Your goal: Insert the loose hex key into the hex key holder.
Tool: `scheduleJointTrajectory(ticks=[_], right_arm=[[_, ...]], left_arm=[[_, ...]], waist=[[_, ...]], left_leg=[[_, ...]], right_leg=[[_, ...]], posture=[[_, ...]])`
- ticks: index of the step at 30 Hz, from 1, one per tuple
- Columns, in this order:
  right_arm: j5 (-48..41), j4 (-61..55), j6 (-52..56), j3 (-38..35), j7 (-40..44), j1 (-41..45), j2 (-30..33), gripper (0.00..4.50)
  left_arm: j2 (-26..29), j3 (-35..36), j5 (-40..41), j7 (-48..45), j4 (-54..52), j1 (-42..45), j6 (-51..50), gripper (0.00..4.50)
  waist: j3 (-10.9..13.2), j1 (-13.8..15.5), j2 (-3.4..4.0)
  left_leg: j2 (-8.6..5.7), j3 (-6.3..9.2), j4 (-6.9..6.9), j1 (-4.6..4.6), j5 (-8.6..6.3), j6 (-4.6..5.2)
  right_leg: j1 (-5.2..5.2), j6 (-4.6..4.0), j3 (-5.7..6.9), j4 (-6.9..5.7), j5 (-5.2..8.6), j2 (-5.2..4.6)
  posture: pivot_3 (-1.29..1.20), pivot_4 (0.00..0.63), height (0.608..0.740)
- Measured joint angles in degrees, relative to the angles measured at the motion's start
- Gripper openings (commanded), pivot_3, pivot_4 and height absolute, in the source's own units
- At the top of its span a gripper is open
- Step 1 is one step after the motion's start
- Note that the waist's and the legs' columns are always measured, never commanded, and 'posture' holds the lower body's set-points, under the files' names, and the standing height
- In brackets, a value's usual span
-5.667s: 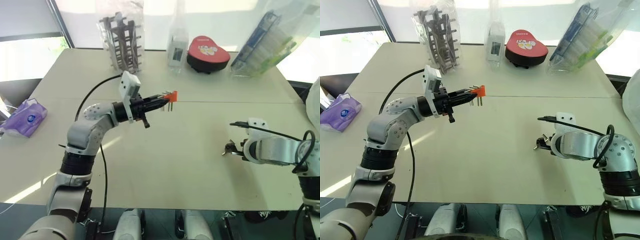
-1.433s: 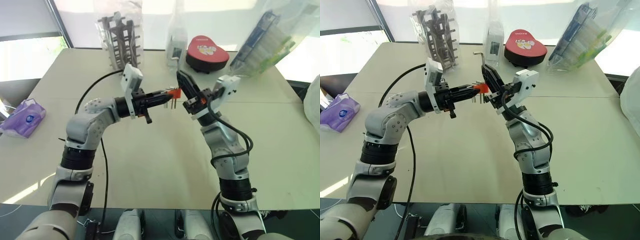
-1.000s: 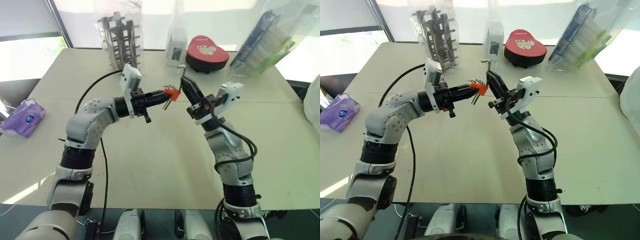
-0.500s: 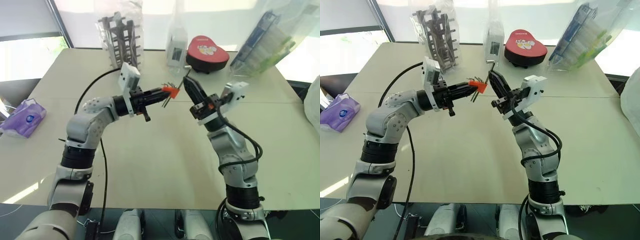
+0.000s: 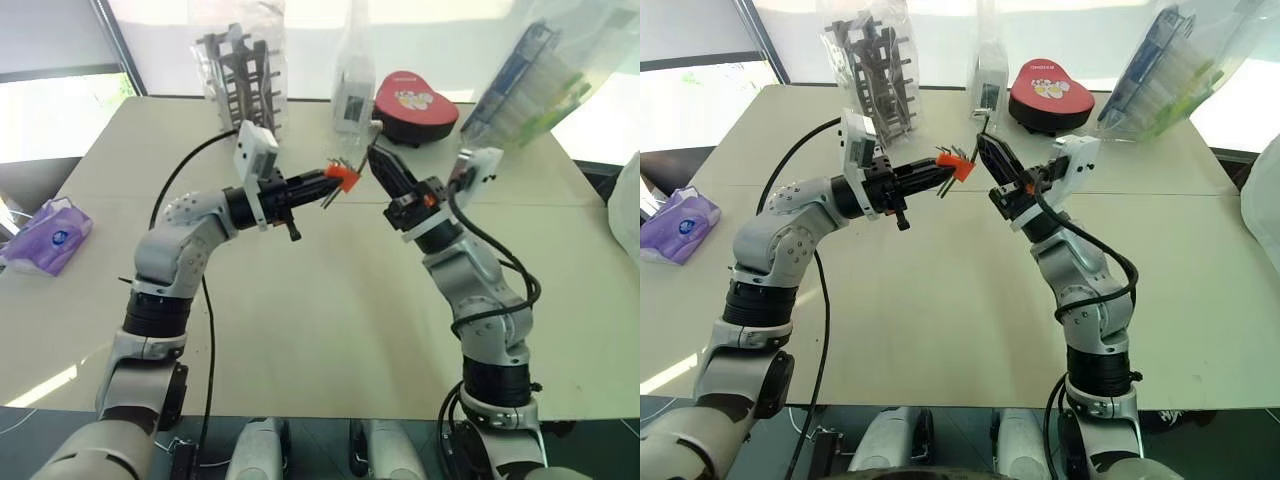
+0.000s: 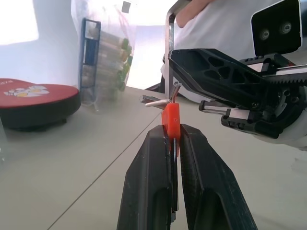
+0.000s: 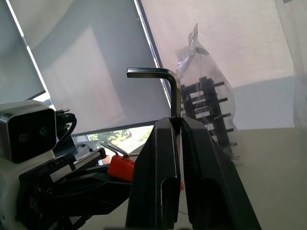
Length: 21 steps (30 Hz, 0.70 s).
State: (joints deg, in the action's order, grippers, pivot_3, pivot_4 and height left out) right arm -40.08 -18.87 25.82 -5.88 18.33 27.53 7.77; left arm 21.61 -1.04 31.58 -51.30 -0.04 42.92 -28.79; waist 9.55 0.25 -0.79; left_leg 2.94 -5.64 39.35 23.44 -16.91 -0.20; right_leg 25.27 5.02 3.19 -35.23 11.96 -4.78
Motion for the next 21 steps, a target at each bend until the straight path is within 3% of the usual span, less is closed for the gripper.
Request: scheduleJointTrajectory(ticks=[21], right_arm=[[-14.0,-0.1,6.5,-5.3,-6.3,1.4,0.6,0.02]], left_arm=[[-1.6,0.1,0.1,1.4,-0.2,0.8,1.6,0.00]], waist=[[0.0,0.0,0.00]], left_leg=[[0.00,0.00,0.00,0.00,0.00,0.00]], right_leg=[[0.00,0.00,0.00,0.00,0.00,0.00]], posture=[[0.00,0.150,0.740]])
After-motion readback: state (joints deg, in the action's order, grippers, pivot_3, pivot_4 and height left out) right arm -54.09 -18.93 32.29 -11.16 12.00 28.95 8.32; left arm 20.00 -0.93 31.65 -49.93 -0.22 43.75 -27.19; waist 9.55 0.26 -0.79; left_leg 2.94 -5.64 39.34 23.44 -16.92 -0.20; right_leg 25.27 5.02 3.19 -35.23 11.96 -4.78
